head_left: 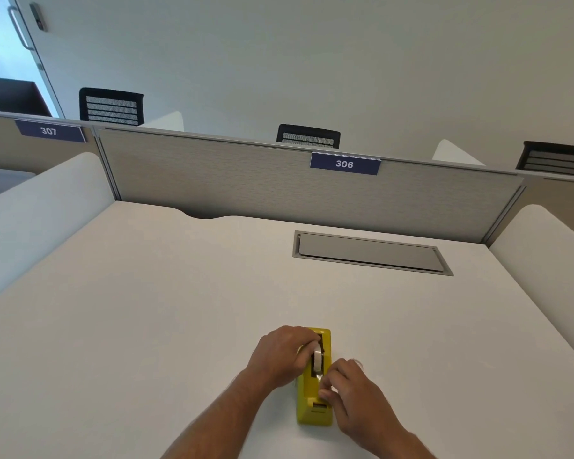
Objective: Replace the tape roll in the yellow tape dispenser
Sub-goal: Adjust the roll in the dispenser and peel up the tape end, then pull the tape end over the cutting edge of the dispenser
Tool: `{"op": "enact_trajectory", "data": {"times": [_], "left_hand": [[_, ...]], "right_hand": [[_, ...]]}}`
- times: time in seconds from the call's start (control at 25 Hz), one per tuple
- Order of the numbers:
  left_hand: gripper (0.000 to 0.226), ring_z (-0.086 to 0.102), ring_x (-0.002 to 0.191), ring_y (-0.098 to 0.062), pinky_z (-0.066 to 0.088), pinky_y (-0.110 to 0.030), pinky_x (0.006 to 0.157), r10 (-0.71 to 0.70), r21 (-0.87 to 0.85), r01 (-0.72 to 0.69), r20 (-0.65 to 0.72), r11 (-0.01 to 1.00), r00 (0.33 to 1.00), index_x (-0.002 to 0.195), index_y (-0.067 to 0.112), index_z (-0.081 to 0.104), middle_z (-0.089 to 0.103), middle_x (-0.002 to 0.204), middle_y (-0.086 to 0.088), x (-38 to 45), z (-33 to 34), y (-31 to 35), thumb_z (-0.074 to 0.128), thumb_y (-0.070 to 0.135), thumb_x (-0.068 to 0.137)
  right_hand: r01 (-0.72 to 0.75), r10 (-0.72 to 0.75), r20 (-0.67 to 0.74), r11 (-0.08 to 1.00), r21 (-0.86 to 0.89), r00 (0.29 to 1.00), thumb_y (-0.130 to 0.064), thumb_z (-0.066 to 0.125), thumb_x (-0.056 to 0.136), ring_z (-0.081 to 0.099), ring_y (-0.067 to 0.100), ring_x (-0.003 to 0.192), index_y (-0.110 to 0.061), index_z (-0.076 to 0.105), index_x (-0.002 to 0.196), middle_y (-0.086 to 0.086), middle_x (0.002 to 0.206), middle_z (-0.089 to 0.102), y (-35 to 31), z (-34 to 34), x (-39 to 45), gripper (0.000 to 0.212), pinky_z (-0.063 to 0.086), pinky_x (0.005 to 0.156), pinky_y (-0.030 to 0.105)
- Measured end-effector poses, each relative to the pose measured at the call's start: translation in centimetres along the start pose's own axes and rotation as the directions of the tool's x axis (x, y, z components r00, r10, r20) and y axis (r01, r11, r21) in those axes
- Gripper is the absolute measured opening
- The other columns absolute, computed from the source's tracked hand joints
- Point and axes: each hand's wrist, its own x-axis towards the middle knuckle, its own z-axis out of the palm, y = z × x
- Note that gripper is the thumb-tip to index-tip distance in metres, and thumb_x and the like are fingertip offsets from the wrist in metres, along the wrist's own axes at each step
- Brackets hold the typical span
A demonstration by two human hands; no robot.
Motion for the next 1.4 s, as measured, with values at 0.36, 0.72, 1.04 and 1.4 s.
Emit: {"op": "enact_trajectory", "data": {"times": [0.36, 0.72, 1.04, 1.4], "left_hand": [[0.126, -0.005, 0.149, 0.000, 0.001, -0.020, 0.117, 0.136, 0.045, -0.157, 0.303, 0.987, 0.943, 0.157, 0.023, 0.004, -0.008, 0.165, 0.013, -2.3, 0.2, -1.8, 0.064, 0.084, 0.064], [0.126, 0.006, 0.149, -0.003, 0.012, -0.024, 0.119, 0.116, 0.016, -0.126, 0.294, 0.992, 0.949, 0.156, 0.025, 0.014, 0.001, 0.164, 0.017, -1.8, -0.2, -1.6, 0.071, 0.080, 0.058], [0.128, 0.006, 0.149, -0.002, 0.011, -0.022, 0.116, 0.085, 0.030, -0.098, 0.297, 0.995, 0.951, 0.156, 0.028, 0.012, 0.000, 0.164, 0.021, -1.8, -0.1, -1.5, 0.068, 0.085, 0.056], [0.128, 0.006, 0.149, -0.003, 0.013, -0.025, 0.119, 0.092, 0.022, -0.104, 0.299, 0.994, 0.950, 0.156, 0.028, 0.011, -0.001, 0.164, 0.020, -1.7, -0.1, -1.5, 0.069, 0.083, 0.057]], "right_hand": [[-0.087, 0.090, -0.052, 0.994, 0.064, 0.995, -0.031, 0.054, 0.093, 0.048, 0.003, 0.086, -0.030, 0.058, 0.089, -0.019, 0.091, 0.048, -0.9, 0.7, -0.5, 0.005, 0.047, 0.066, 0.014], [-0.067, 0.071, -0.089, 0.997, 0.049, 0.993, -0.026, 0.059, 0.092, 0.048, 0.003, 0.083, -0.026, 0.060, 0.090, -0.014, 0.091, 0.051, -1.5, 0.8, -1.3, 0.003, 0.044, 0.065, 0.012], [-0.160, 0.172, -0.139, 0.983, 0.094, 0.975, -0.021, 0.065, 0.089, 0.050, 0.004, 0.081, -0.024, 0.062, 0.087, -0.014, 0.087, 0.051, -2.3, 2.3, -2.8, 0.004, 0.042, 0.064, 0.010], [-0.038, 0.034, -0.232, 0.999, -0.012, 0.972, -0.021, 0.069, 0.081, 0.052, 0.005, 0.071, -0.019, 0.066, 0.079, -0.005, 0.077, 0.066, -3.2, 2.2, -3.7, 0.005, 0.046, 0.058, 0.014]]}}
